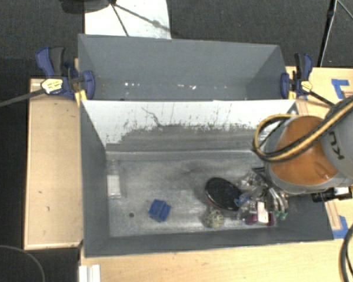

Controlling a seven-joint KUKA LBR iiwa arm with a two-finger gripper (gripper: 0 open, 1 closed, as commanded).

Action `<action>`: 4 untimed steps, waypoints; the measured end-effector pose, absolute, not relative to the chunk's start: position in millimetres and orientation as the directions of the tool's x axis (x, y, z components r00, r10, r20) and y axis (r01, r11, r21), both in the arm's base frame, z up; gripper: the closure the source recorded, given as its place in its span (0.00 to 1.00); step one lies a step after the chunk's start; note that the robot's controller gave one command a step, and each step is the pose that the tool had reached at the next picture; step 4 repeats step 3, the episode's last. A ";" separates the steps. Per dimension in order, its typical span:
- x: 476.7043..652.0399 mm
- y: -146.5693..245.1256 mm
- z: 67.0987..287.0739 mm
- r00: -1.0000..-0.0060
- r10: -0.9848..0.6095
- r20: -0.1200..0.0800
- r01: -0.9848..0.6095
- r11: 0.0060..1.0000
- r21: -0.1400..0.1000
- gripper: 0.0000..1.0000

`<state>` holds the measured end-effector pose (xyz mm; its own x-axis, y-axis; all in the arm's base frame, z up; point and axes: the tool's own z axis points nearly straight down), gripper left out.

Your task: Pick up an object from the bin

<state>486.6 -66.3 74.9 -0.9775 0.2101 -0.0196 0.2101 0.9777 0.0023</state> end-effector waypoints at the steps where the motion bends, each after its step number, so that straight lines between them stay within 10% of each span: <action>1: 482.0 -66.2 71.7 -0.978 0.210 -0.005 0.210 0.978 0.001 0.00; 2: 486.5 -66.3 74.8 -0.978 0.205 -0.020 0.205 0.979 0.002 1.00; 3: 484.2 -72.6 234.8 -0.983 0.186 -0.011 0.186 0.983 0.001 1.00; 4: 484.2 -72.6 234.8 -0.983 0.186 -0.011 0.186 0.983 0.001 1.00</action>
Offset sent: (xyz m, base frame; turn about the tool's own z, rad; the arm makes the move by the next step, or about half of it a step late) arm 0.0000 0.0000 0.0000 0.0000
